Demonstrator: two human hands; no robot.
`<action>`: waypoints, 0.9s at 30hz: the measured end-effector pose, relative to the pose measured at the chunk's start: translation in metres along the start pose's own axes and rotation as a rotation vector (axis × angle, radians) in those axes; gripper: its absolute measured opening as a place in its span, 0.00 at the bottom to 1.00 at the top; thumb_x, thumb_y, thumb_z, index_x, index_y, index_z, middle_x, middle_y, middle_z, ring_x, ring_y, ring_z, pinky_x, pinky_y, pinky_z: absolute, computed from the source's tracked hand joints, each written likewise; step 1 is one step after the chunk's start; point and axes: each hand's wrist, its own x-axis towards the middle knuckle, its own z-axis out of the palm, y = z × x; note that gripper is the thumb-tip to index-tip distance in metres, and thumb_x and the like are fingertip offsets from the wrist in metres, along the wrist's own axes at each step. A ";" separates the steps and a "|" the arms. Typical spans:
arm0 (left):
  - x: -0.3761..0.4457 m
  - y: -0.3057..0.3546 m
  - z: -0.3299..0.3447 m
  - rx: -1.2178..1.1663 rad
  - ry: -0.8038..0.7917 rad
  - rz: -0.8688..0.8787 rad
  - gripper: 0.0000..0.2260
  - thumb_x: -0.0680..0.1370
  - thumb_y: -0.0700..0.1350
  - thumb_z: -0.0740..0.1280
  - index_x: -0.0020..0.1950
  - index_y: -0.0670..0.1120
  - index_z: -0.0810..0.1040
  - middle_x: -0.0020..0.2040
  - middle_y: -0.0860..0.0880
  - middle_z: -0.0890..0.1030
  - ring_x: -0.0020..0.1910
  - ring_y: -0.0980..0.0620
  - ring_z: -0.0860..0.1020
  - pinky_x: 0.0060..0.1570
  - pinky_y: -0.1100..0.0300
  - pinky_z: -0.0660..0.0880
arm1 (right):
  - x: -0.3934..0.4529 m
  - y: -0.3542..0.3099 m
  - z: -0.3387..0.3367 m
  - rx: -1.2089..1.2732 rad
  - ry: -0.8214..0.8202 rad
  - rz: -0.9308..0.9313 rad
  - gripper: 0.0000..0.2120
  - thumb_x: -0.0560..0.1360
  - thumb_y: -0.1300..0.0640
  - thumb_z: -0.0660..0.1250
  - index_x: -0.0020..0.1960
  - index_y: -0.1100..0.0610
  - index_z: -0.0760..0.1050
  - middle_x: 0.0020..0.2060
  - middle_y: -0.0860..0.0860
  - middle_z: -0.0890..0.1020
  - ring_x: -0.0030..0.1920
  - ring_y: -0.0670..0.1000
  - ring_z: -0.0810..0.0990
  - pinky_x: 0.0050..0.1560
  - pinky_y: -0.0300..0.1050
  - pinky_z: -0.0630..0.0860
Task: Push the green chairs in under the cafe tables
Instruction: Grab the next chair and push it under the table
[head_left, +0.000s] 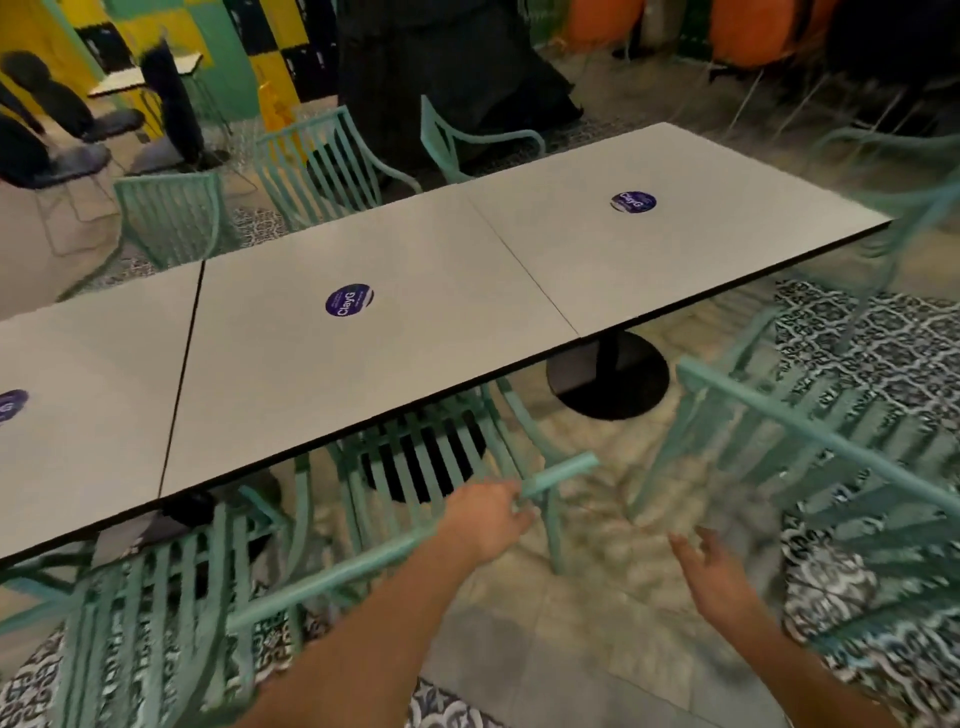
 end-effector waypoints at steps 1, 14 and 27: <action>0.010 0.027 0.003 -0.036 -0.025 0.024 0.17 0.79 0.60 0.58 0.58 0.49 0.74 0.51 0.47 0.78 0.50 0.47 0.77 0.49 0.54 0.75 | 0.003 0.012 -0.017 0.111 0.027 0.078 0.30 0.78 0.42 0.58 0.72 0.62 0.65 0.65 0.64 0.73 0.66 0.64 0.71 0.64 0.53 0.66; 0.115 0.263 0.049 -0.618 -0.267 -0.039 0.27 0.71 0.67 0.63 0.59 0.49 0.78 0.58 0.48 0.80 0.55 0.48 0.78 0.58 0.53 0.74 | 0.036 0.105 -0.185 1.058 0.328 0.448 0.29 0.74 0.32 0.58 0.63 0.54 0.69 0.43 0.52 0.73 0.42 0.51 0.73 0.45 0.49 0.73; 0.264 0.316 0.040 -1.625 -0.272 -0.712 0.27 0.78 0.57 0.64 0.71 0.43 0.66 0.67 0.41 0.70 0.64 0.39 0.73 0.60 0.42 0.72 | 0.111 0.156 -0.253 1.699 0.590 0.693 0.22 0.74 0.42 0.67 0.58 0.59 0.73 0.50 0.57 0.74 0.47 0.54 0.75 0.49 0.55 0.78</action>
